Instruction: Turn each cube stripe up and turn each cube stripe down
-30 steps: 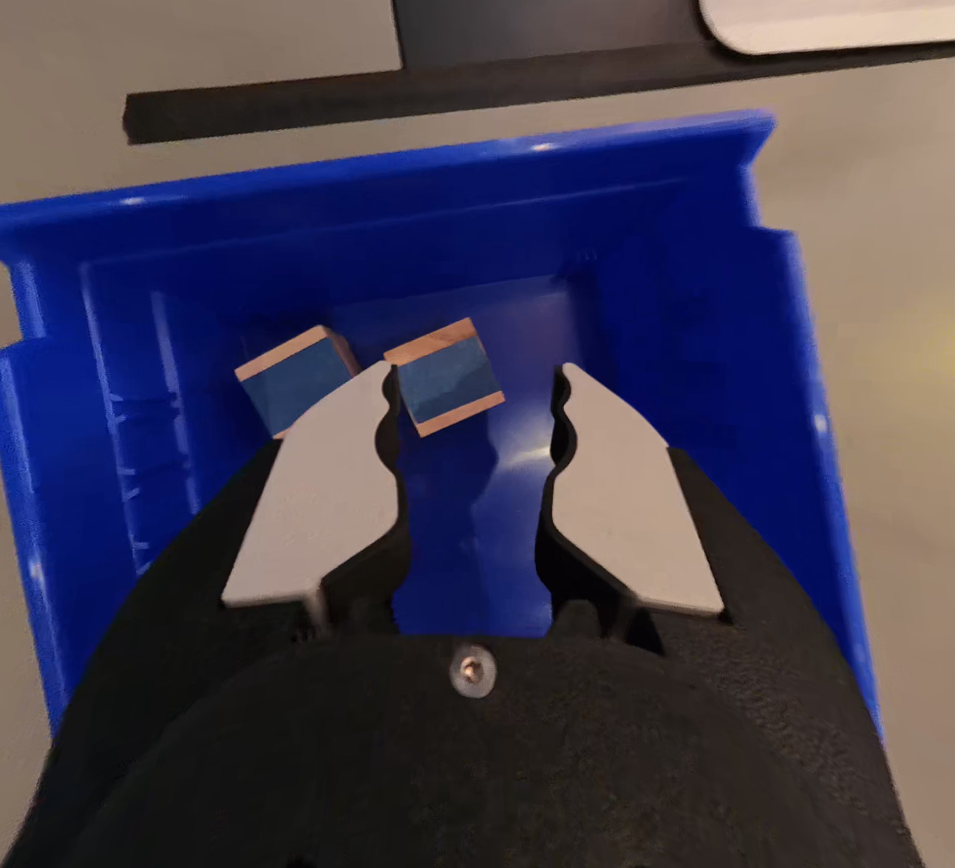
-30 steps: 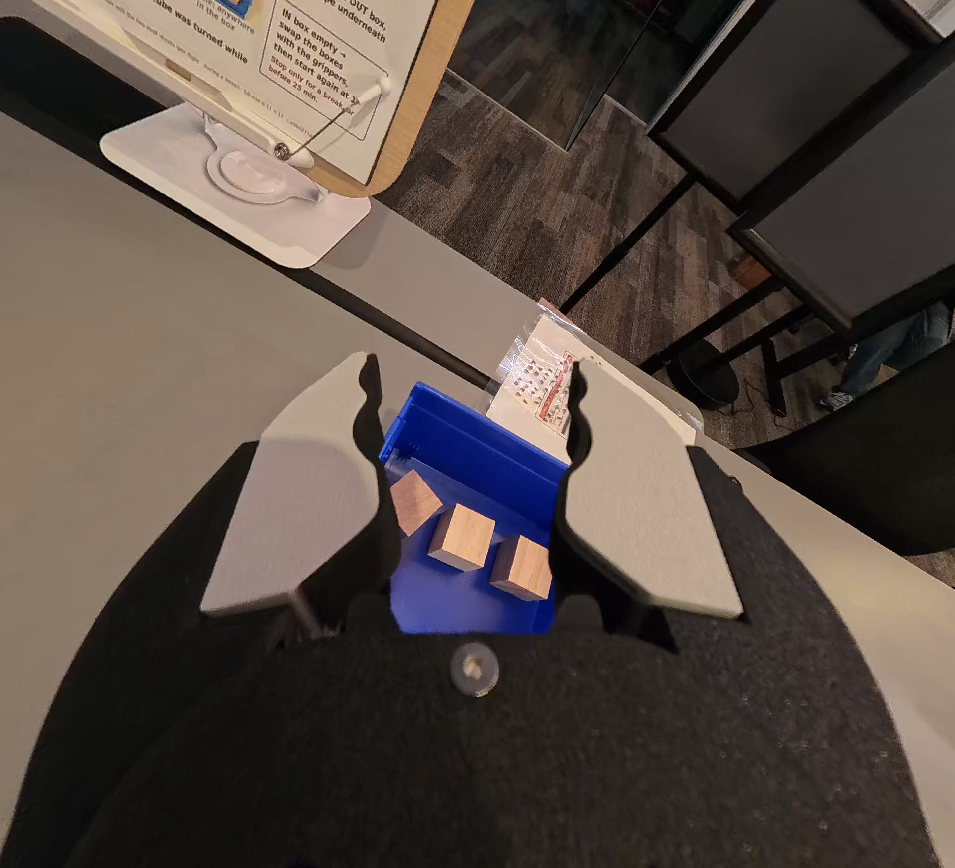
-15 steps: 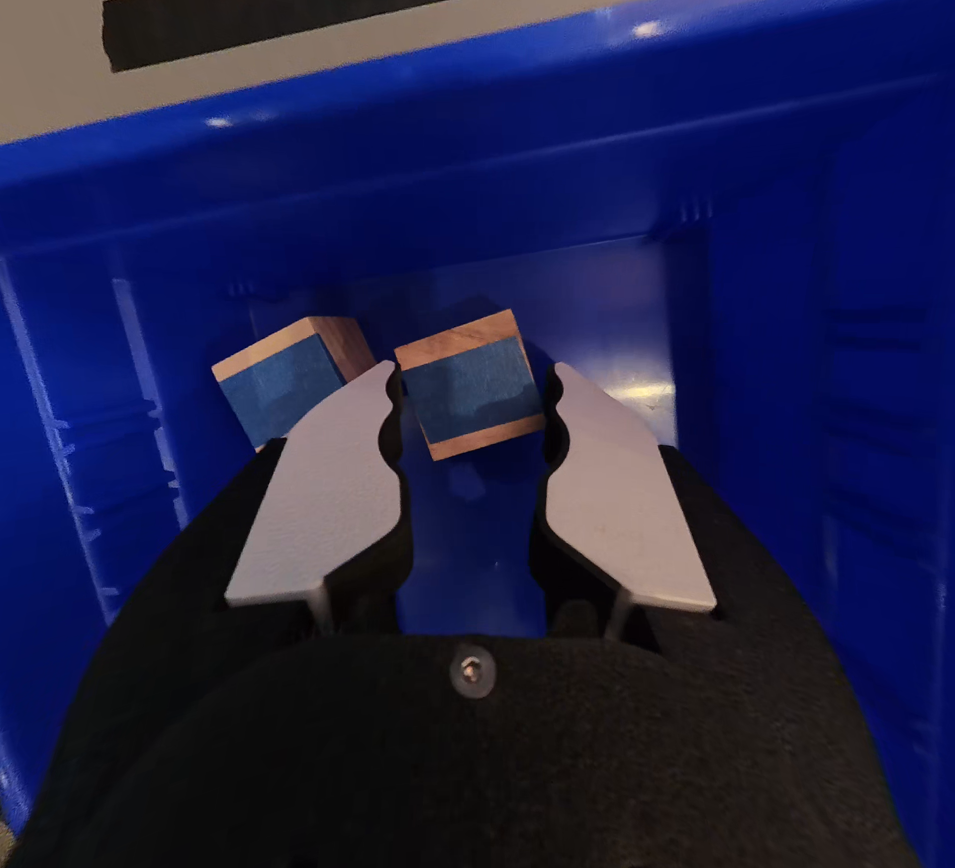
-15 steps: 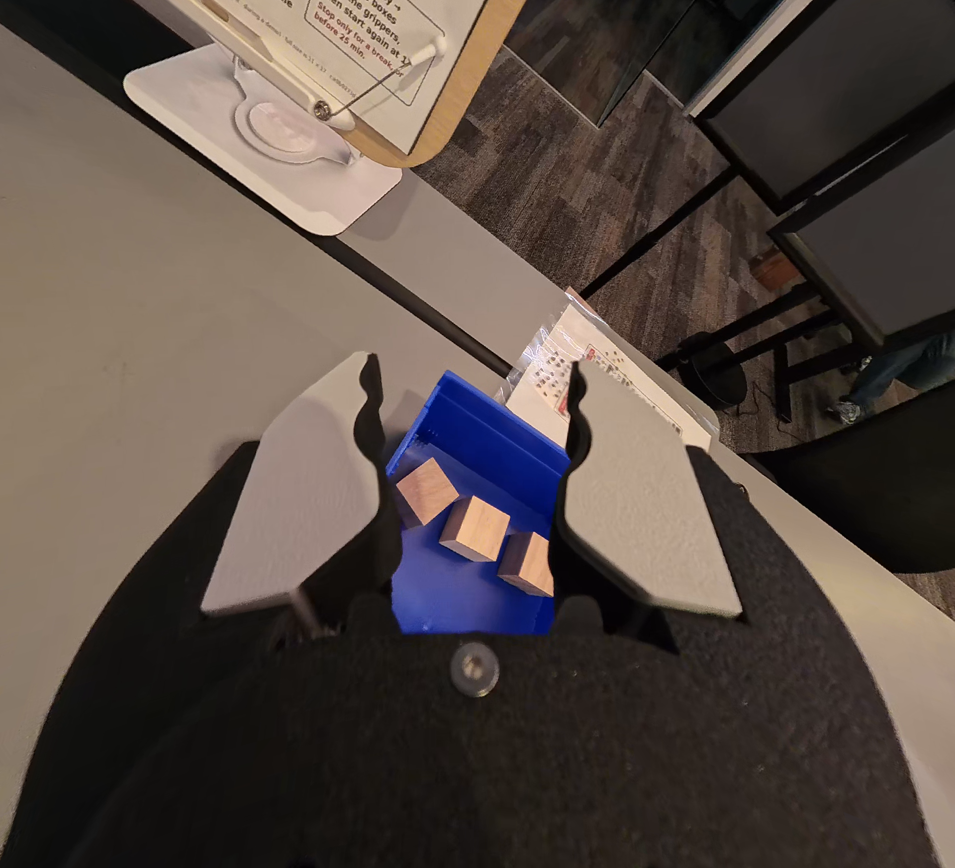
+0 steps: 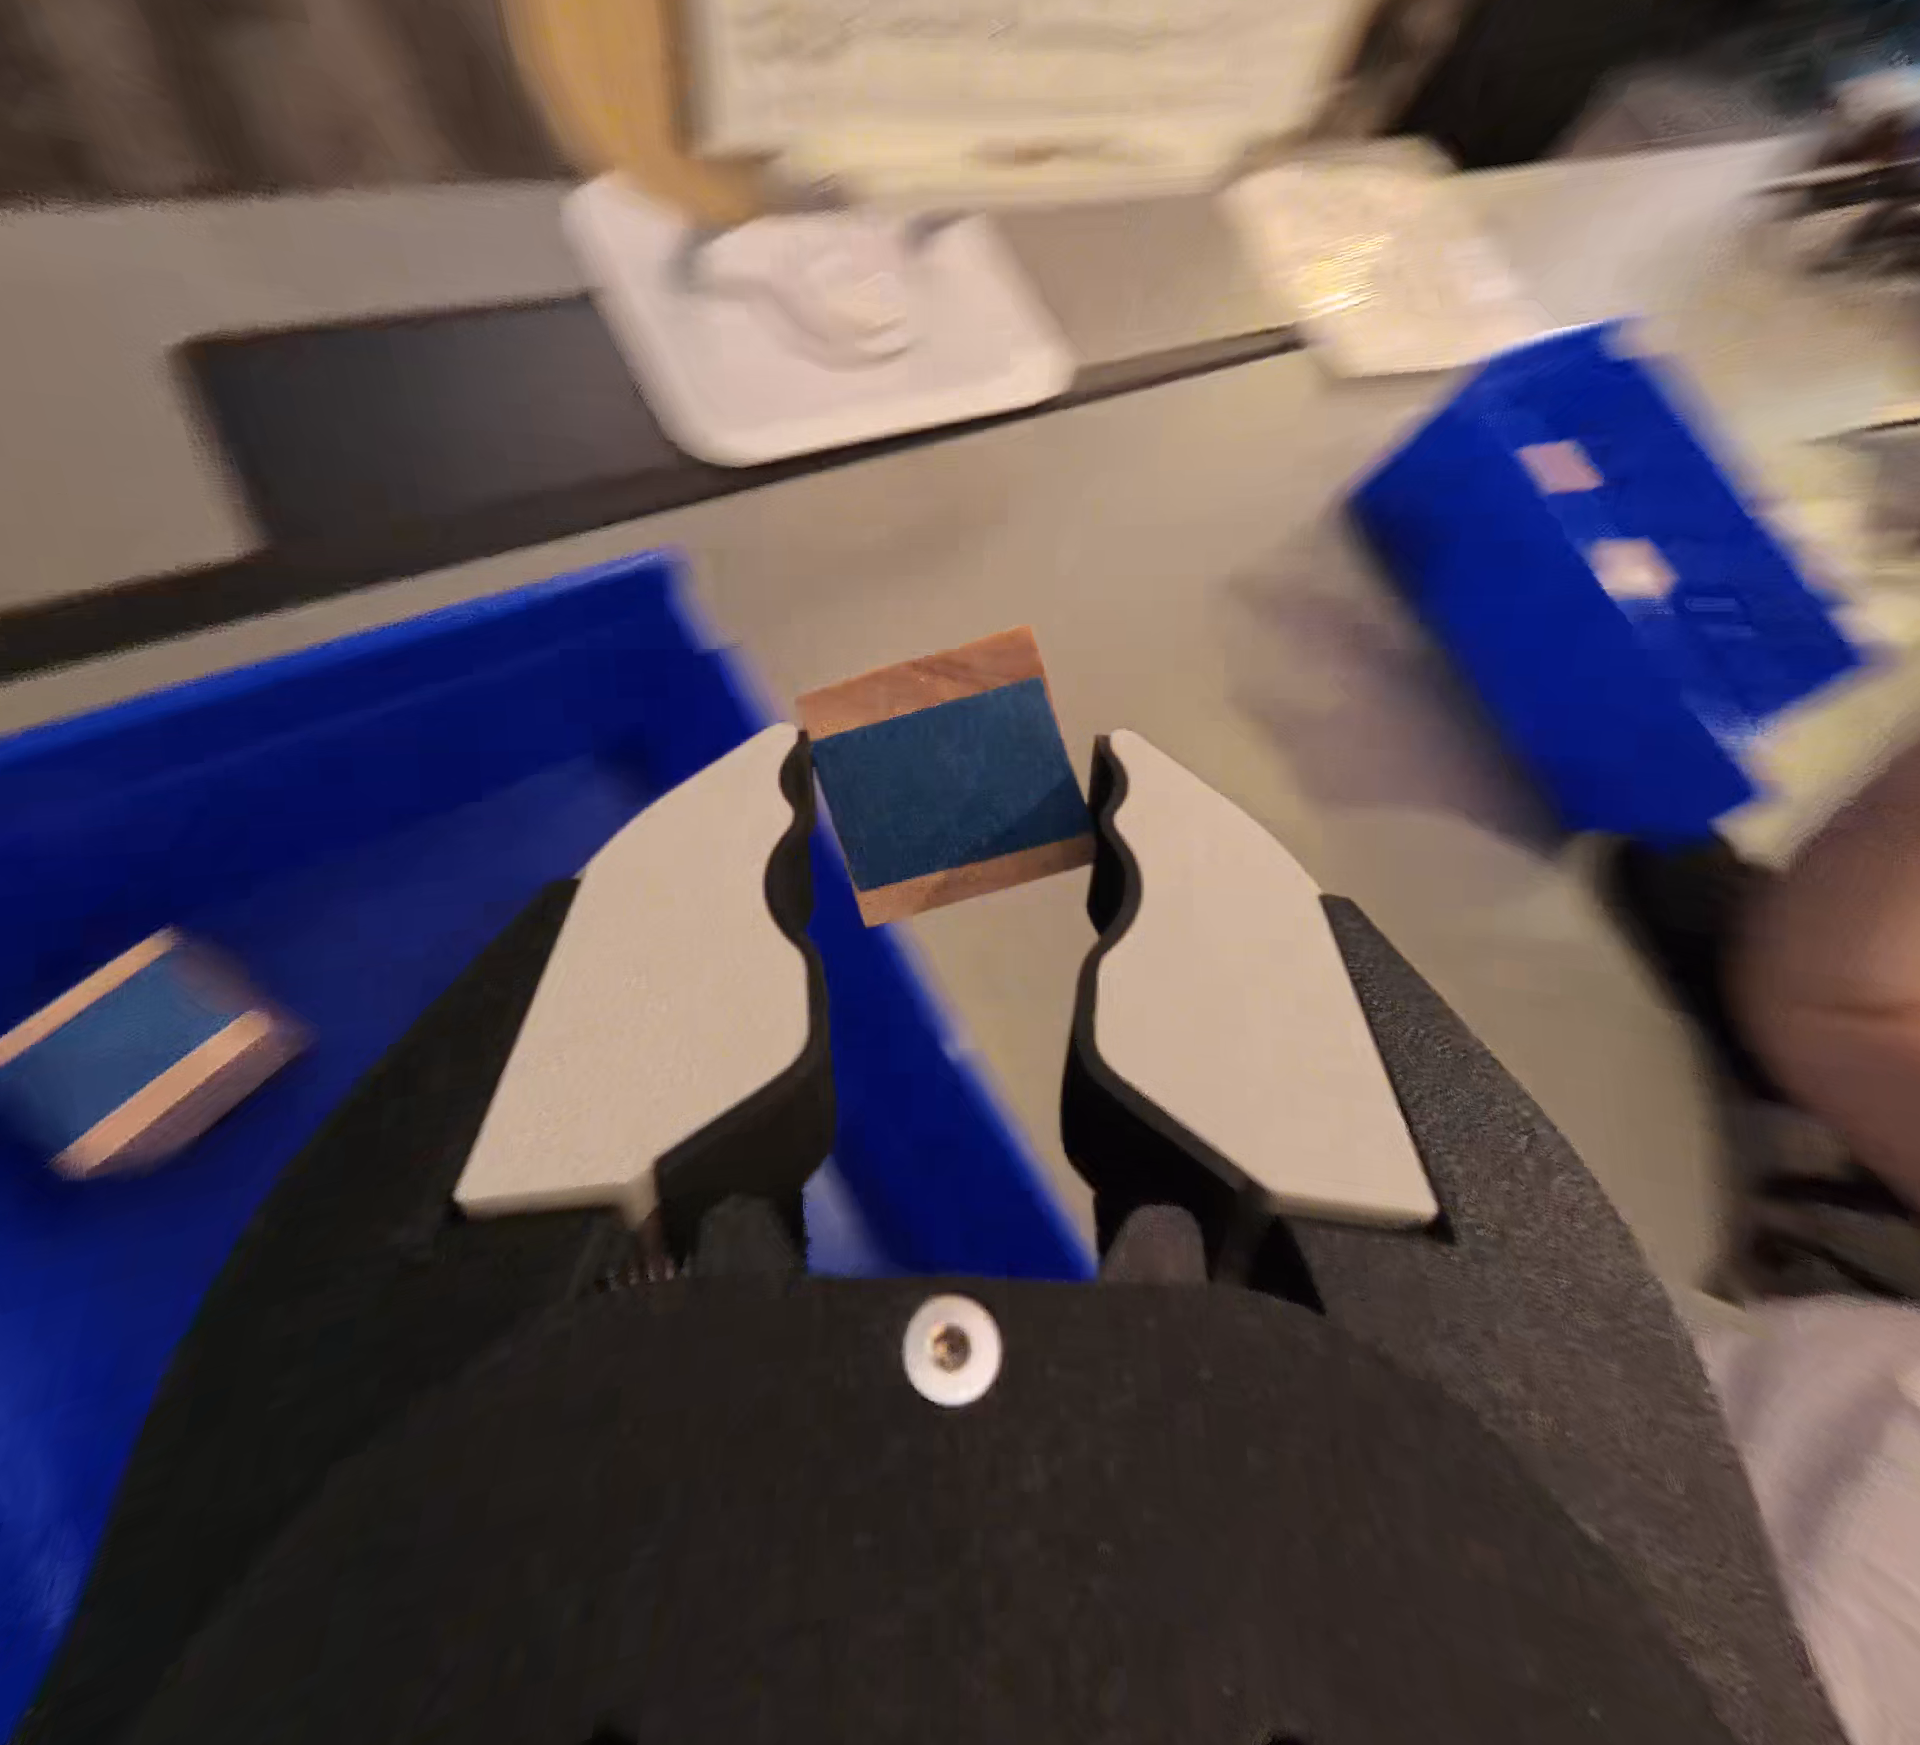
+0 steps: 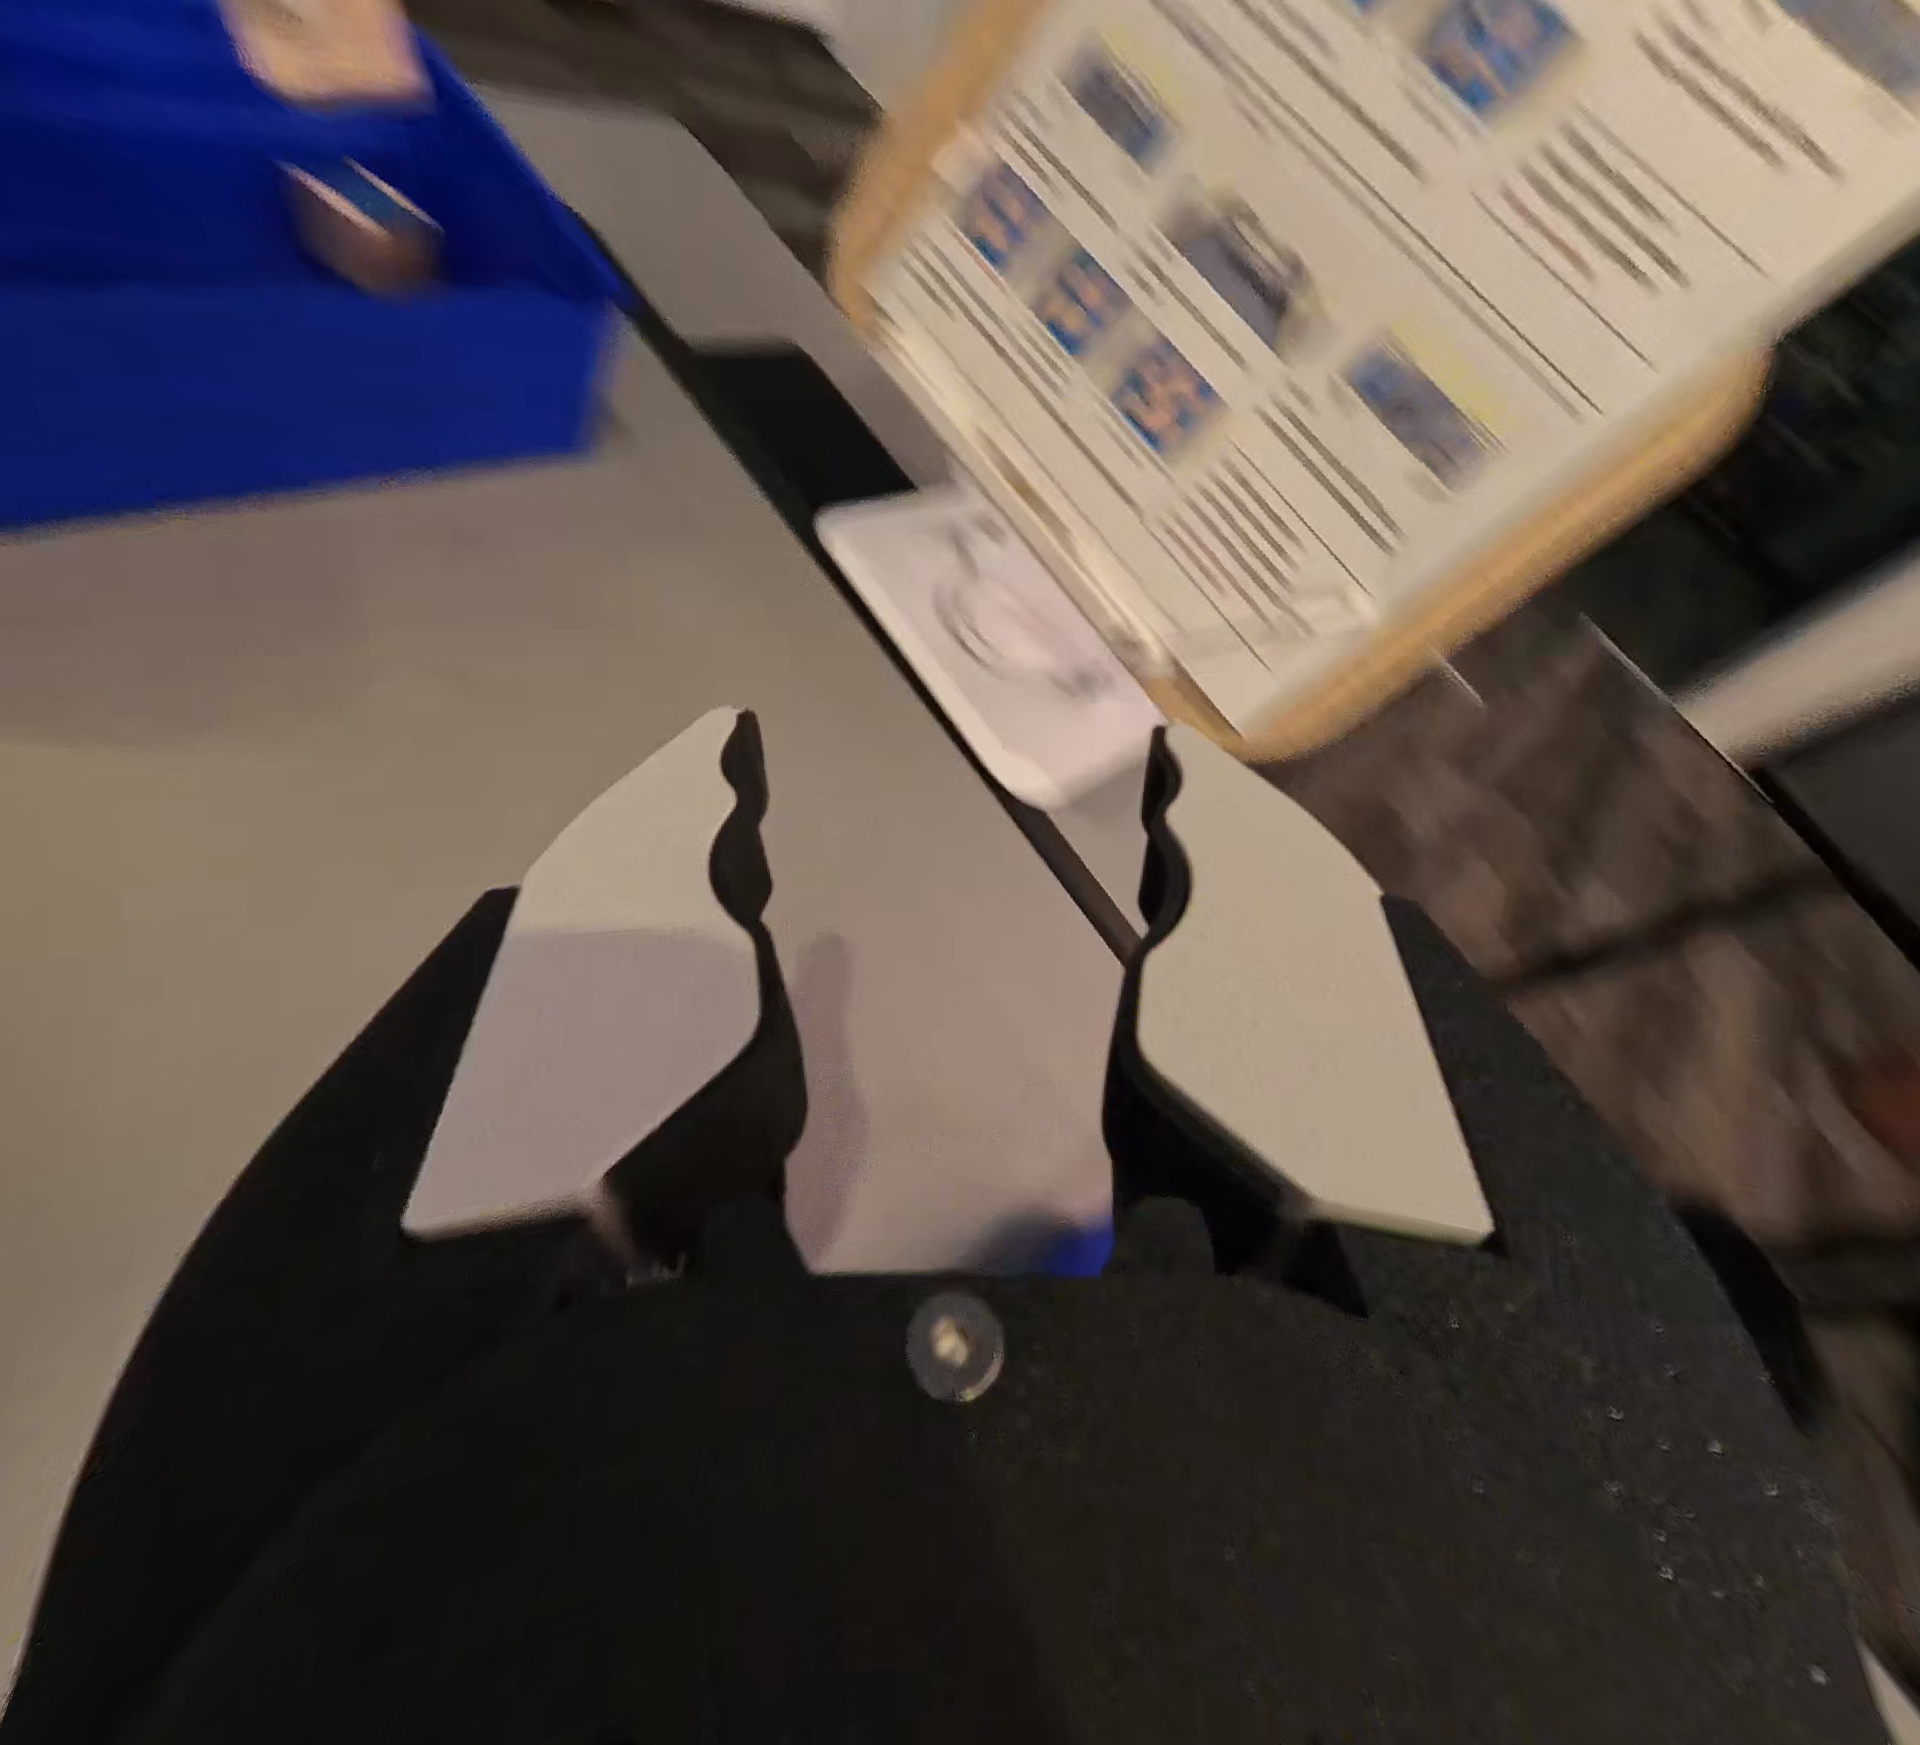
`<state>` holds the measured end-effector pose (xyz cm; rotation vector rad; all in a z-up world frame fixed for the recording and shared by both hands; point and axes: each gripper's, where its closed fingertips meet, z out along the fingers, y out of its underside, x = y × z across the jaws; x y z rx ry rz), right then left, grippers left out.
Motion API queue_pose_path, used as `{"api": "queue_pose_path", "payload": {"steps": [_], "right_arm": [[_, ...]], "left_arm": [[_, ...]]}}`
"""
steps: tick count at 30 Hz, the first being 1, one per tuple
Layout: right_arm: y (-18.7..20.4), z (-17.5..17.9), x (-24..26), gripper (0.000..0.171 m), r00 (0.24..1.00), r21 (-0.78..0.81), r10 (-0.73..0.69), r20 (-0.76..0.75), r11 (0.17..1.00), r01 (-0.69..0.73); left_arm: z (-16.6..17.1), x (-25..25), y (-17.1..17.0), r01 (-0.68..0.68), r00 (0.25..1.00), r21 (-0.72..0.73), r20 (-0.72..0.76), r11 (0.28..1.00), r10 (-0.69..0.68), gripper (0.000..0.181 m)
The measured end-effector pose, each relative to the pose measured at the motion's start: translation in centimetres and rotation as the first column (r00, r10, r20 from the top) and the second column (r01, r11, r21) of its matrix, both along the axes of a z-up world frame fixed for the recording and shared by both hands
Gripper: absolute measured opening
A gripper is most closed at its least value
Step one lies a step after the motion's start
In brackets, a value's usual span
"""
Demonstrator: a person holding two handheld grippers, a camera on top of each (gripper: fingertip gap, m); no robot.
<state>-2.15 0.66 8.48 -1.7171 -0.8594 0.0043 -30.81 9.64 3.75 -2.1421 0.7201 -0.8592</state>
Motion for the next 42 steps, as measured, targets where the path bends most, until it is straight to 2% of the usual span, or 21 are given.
{"api": "queue_pose_path", "payload": {"steps": [3,5,10,14,17,19,21,23,27,29,31,33,35,36,38,40,42], "right_arm": [[-2.3,0.6,-7.8,0.076,0.949,0.086,0.289,-0.130,0.956,-0.279],[-3.7,0.6,-11.6,0.080,0.898,0.157,0.396,-0.191,0.916,-0.370],[-4.3,0.3,-14.6,0.075,0.899,0.319,0.378,-0.223,0.899,-0.299],[-4.2,-0.1,-14.9,0.073,0.897,0.354,0.347,-0.273,0.904,-0.242],[-3.8,-1.0,-15.2,0.072,0.915,0.345,0.316,-0.252,0.912,-0.220],[-3.7,-1.4,-15.4,0.065,0.921,0.350,0.311,-0.233,0.911,-0.219],[-4.2,-1.4,-15.6,0.050,0.918,0.369,0.335,-0.215,0.897,-0.241],[-4.5,-1.1,-15.5,0.049,0.915,0.390,0.346,-0.207,0.887,-0.247],[-4.7,-0.6,-15.1,0.049,0.916,0.341,0.381,-0.129,0.884,-0.320],[-4.3,0.5,-13.1,0.049,0.932,0.285,0.355,-0.068,0.903,-0.323],[-3.5,1.2,-8.7,0.048,0.966,0.154,0.258,0.023,0.954,-0.258],[-4.0,0.1,-2.1,0.048,0.989,-0.110,0.134,0.058,0.986,-0.127],[-5.3,-2.5,5.4,0.048,0.995,-0.351,-0.050,0.083,0.933,0.076],[-5.8,-4.1,9.4,0.048,0.977,-0.428,-0.170,0.131,0.879,0.211],[-7.5,-7.9,15.7,0.048,0.910,-0.601,-0.355,0.213,0.687,0.408],[-9.3,-11.9,19.0,0.048,0.874,-0.751,-0.409,0.262,0.482,0.451],[-10.5,-15.4,20.6,0.048,0.867,-0.850,-0.412,0.281,0.312,0.424]], "left_arm": [[4.2,4.6,-4.8,0.234,0.943,0.041,0.235,0.971,-0.237,0.051],[5.5,7.2,-7.3,0.348,0.878,0.044,0.334,0.937,-0.342,0.050],[5.7,11.8,-11.3,0.522,0.758,0.017,0.449,0.853,-0.473,0.049],[5.0,13.8,-12.7,0.567,0.732,-0.004,0.461,0.824,-0.501,0.049],[4.9,14.7,-13.5,0.585,0.716,-0.011,0.477,0.811,-0.510,0.049],[4.9,15.1,-14.0,0.599,0.705,-0.016,0.485,0.800,-0.518,0.049],[4.9,15.4,-14.5,0.615,0.692,-0.015,0.490,0.789,-0.530,0.049],[5.2,15.5,-14.8,0.623,0.679,-0.007,0.501,0.782,-0.537,0.049],[6.3,14.6,-14.9,0.645,0.643,-0.004,0.543,0.764,-0.540,0.056],[6.8,13.7,-14.3,0.617,0.666,0.032,0.511,0.786,-0.544,0.059],[7.1,12.8,-13.5,0.561,0.718,0.079,0.450,0.824,-0.532,0.062],[7.6,12.0,-13.3,0.529,0.745,0.120,0.410,0.840,-0.527,0.060],[8.0,11.4,-13.3,0.514,0.758,0.137,0.390,0.847,-0.523,0.060],[8.1,11.2,-13.3,0.510,0.762,0.136,0.386,0.849,-0.520,0.059],[8.1,11.0,-13.3,0.510,0.765,0.122,0.389,0.852,-0.514,0.058],[8.0,11.0,-13.4,0.517,0.760,0.103,0.401,0.850,-0.511,0.057],[7.9,11.0,-13.4,0.517,0.761,0.094,0.404,0.851,-0.508,0.056]]}}
